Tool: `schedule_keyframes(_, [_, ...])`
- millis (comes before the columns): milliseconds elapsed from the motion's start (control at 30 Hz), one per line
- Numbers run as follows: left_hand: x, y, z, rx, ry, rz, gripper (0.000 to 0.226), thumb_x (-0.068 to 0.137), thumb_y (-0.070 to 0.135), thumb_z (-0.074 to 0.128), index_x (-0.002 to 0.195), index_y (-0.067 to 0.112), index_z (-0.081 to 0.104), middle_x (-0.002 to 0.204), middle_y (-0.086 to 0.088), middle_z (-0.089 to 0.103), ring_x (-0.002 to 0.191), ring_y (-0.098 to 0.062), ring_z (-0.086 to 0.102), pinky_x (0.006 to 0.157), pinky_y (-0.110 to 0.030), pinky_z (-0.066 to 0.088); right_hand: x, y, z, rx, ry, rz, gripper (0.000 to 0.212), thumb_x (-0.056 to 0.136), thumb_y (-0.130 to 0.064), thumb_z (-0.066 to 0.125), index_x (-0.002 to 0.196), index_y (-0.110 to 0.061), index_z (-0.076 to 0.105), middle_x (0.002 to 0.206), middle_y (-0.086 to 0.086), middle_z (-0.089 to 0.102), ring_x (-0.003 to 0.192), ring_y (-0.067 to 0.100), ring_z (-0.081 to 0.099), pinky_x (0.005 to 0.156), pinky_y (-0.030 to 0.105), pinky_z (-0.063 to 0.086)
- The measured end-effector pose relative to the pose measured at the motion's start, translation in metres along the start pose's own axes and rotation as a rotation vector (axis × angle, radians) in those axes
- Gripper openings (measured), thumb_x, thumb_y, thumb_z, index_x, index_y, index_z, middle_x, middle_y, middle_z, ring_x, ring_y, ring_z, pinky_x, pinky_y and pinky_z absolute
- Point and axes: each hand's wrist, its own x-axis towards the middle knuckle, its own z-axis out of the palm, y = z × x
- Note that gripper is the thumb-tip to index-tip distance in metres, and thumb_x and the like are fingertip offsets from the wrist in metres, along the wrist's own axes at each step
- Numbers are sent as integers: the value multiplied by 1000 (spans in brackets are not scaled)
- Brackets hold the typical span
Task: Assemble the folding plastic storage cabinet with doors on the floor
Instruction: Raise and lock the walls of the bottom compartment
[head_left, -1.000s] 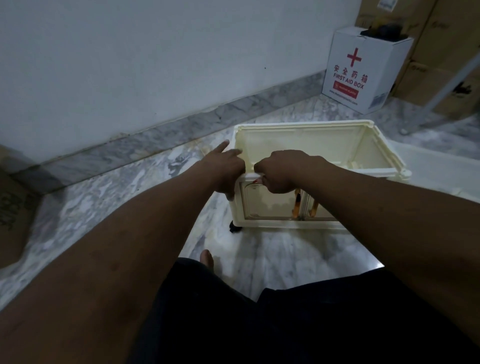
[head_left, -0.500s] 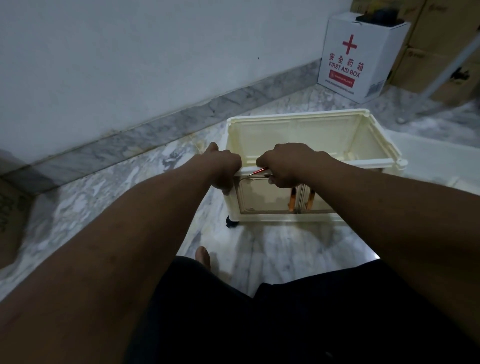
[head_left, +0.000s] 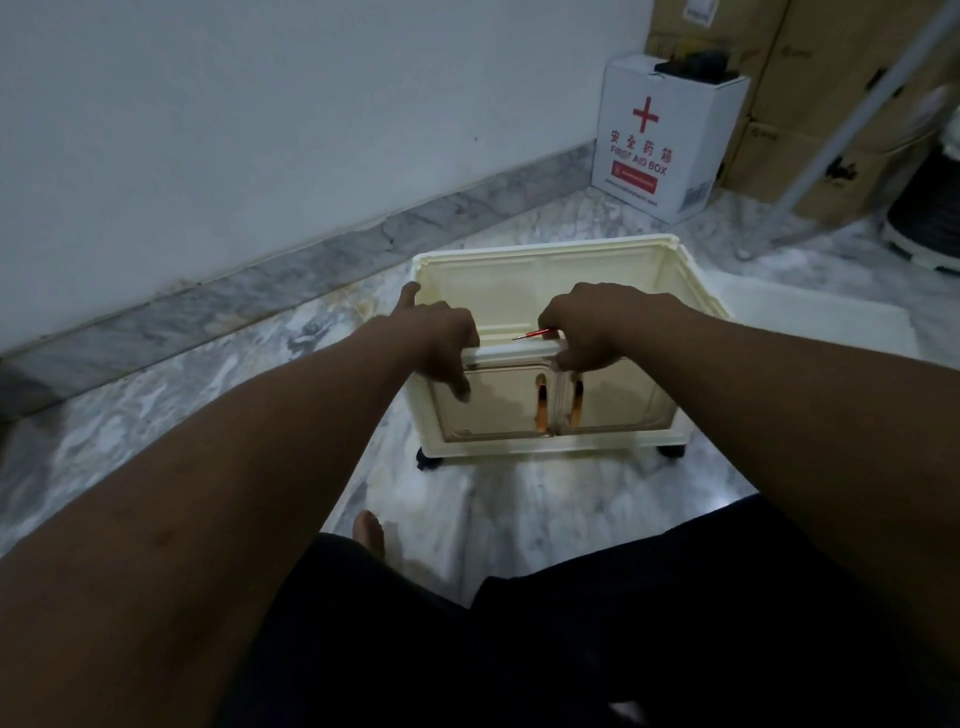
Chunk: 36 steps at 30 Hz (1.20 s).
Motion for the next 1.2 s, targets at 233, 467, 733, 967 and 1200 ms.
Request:
schedule_keyframes(233, [28, 90, -31, -314, 51, 201, 69, 64, 55, 85, 122, 23, 65, 114, 0, 63, 101, -21, 57, 87, -37, 50, -47, 87, 0, 15, -59, 187, 35, 76, -38, 77, 105, -24, 63, 113, 7, 59, 97, 26, 57, 82, 36, 51])
schedule_keyframes(467, [56, 174, -46, -443, 33, 303, 42, 73, 35, 84, 105, 12, 69, 86, 1, 63, 85, -19, 61, 70, -30, 44, -72, 136, 16, 106, -81, 279, 41, 74, -23, 74, 112, -22, 60, 109, 6, 53, 99, 24, 51, 84, 37, 50])
schedule_keyframes(733, [73, 198, -49, -609, -50, 311, 19, 78, 13, 81, 94, 3, 76, 85, -12, 77, 77, -19, 76, 72, -28, 57, -72, 151, 41, 277, 20, 270, 26, 82, -15, 74, 106, -19, 65, 100, 8, 66, 88, 26, 59, 72, 32, 42])
schedule_keyframes(967, [76, 197, -43, -627, -3, 321, 15, 77, 19, 83, 87, 9, 77, 79, -7, 77, 75, -16, 74, 73, -26, 53, -69, 153, 42, 323, 17, 277, 26, 80, -14, 78, 104, -16, 69, 90, 7, 67, 83, 23, 61, 69, 31, 41])
schedule_keyframes(1200, [81, 193, -43, -616, -57, 328, 13, 78, 21, 81, 88, 13, 77, 80, -2, 78, 76, -11, 71, 71, -25, 49, -66, 154, 45, 313, 30, 236, 18, 80, -20, 78, 88, -23, 62, 83, 2, 62, 82, 24, 61, 70, 32, 43])
